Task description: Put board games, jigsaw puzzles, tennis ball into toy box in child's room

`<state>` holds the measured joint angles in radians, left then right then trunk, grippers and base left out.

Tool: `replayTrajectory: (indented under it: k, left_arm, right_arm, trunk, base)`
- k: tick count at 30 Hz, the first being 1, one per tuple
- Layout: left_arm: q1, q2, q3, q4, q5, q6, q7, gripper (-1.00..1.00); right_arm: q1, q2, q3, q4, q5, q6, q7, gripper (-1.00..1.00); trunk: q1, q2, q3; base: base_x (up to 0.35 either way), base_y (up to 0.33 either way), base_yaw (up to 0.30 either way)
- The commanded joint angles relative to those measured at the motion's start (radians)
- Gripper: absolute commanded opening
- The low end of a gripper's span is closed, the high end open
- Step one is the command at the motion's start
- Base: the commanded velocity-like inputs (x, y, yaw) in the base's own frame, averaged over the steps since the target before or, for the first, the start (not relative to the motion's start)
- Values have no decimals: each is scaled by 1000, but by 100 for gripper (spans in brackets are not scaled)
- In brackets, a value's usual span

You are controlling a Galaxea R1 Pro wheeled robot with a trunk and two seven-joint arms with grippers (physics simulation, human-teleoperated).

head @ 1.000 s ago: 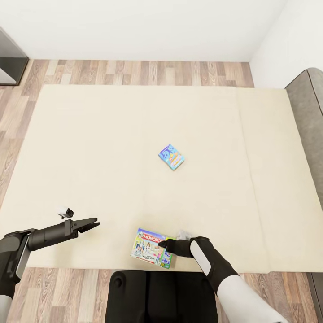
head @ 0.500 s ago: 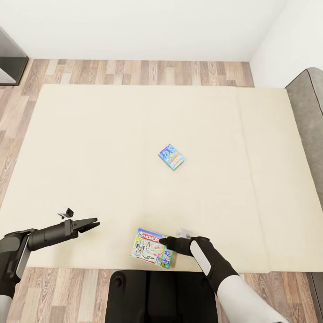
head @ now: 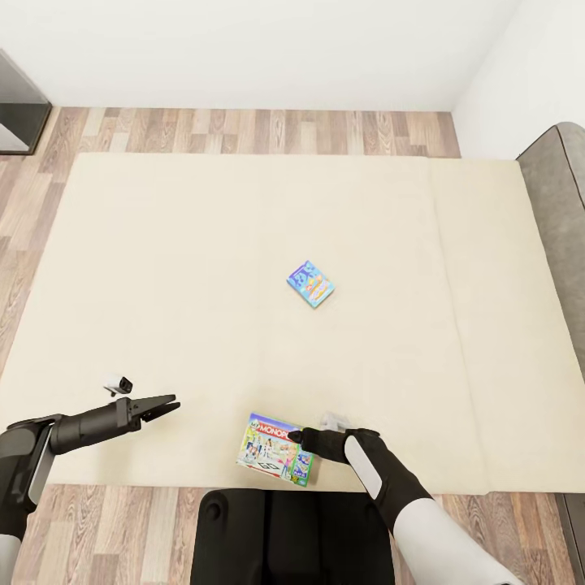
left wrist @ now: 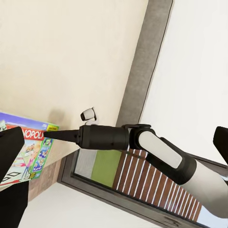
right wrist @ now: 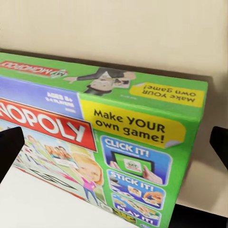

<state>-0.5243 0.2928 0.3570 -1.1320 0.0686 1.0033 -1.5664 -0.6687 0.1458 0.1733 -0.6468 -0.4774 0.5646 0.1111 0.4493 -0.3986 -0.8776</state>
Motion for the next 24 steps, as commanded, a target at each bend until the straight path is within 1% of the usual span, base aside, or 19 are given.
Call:
replayTrajectory:
  k: [1,14,24]
  left_arm:
    - [0,0,0,0,-1,11,-4,100]
    - [0,0,-2,0,-1,10,-4,100]
    - [0,0,-2,0,-1,10,-4,100]
  right_arm:
    - [0,0,0,0,1,3,2,100]
    - [0,2,-1,3,0,4,2,100]
    - [0,14,-1,5,1,5,0,100]
  trunk:
    - [1,-1,-1]
    - [1,-1,-1]
    - [1,-1,-1]
  base:
    - [0,0,0]
    - [0,0,0]
    - [0,0,0]
